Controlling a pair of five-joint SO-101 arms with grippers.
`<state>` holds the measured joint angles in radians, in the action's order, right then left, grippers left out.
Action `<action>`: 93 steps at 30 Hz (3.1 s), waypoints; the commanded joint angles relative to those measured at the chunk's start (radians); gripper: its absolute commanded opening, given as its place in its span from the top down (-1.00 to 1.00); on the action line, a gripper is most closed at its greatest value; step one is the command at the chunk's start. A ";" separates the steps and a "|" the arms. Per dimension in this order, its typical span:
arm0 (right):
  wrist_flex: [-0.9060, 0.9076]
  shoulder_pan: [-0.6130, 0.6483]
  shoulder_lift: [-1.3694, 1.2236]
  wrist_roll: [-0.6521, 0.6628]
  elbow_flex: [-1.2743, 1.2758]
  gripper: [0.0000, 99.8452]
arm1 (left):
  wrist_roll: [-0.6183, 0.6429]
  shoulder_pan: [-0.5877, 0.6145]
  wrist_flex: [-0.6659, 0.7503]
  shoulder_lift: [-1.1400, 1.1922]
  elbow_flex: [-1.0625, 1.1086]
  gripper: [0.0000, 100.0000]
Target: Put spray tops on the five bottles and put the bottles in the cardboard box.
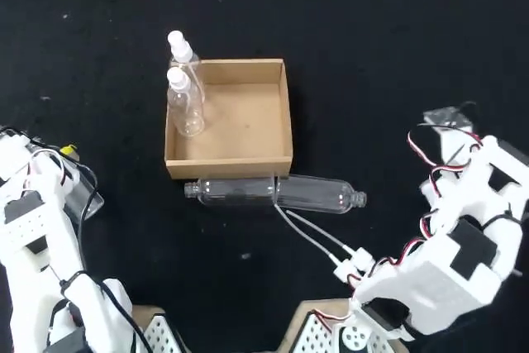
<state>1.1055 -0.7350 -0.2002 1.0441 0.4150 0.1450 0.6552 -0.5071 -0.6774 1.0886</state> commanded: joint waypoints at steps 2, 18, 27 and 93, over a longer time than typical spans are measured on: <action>-0.071 0.018 -0.002 0.180 -0.038 0.52 | 0.003 -0.001 0.015 -0.035 -0.013 0.93; -0.031 0.080 0.137 0.117 -0.041 0.98 | 0.003 -0.104 0.021 -0.035 -0.013 0.93; 0.087 0.192 0.512 -0.301 -0.044 0.98 | 0.003 -0.114 0.123 -0.037 -0.056 0.93; -0.242 1.459 1.096 -1.102 -0.429 0.98 | 0.009 -0.504 1.646 -0.028 0.595 0.93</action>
<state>0.8907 0.7135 0.8830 -0.0560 0.0345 0.1450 0.1672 1.1208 -0.6836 1.6579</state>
